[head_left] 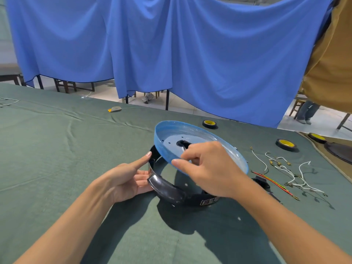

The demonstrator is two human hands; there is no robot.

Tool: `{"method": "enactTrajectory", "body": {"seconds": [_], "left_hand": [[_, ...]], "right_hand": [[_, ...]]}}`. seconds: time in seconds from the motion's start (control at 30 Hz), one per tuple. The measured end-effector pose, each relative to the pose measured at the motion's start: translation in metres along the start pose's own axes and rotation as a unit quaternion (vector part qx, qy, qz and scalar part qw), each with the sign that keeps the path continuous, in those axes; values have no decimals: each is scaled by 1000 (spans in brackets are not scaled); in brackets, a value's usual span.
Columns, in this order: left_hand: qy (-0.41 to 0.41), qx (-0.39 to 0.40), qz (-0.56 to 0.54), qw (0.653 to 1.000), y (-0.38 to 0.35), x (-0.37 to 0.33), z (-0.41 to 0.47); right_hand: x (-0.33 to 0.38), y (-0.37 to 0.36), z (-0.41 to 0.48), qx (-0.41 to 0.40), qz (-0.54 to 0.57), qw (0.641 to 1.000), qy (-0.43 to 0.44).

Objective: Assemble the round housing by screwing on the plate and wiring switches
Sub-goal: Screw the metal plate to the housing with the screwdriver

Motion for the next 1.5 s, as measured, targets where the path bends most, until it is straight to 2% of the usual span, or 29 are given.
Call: {"method": "enactTrajectory", "body": {"seconds": [0.2, 0.47, 0.73, 0.83, 0.9, 0.97, 1.03, 1.1, 1.23, 1.37, 1.5], "left_hand": [[-2, -16, -6, 1000, -1, 0, 0], [9, -3, -18, 1000, 2, 2, 2], [14, 15, -22, 1000, 1, 2, 2], [15, 16, -18, 1000, 3, 3, 5], [14, 23, -18, 999, 4, 3, 5], [15, 36, -26, 999, 6, 4, 4], [17, 54, -34, 998, 7, 4, 2], [18, 76, -35, 996, 7, 4, 0], [16, 90, -34, 995, 5, 2, -3], [15, 90, -37, 995, 4, 1, -3], [21, 88, -24, 996, 3, 0, -3]], "right_hand": [[-1, 6, 2, 25, 17, 1000, -9], [11, -24, -5, 61, -95, 992, 51], [7, -25, -10, 95, -139, 985, 36], [7, -20, -6, 142, -105, 984, -16], [4, -13, -1, 185, -35, 977, -105], [-5, -6, 6, 230, 47, 949, -209], [-10, -1, 14, 248, 132, 923, -264], [-13, -1, 25, 225, 174, 926, -248], [-15, -11, 51, 156, 154, 957, -191], [-20, -28, 68, 56, 190, 970, -143], [-21, -43, 75, 57, 180, 977, -97]]}}
Point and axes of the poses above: each hand's wrist, its own z-axis towards the middle knuckle, its own y-axis out of the back of the hand, x = y × z, the point moved 3 cm from there along z, towards the middle knuckle, and after that the axes turned 6 degrees about z, right-handed, at the moved point
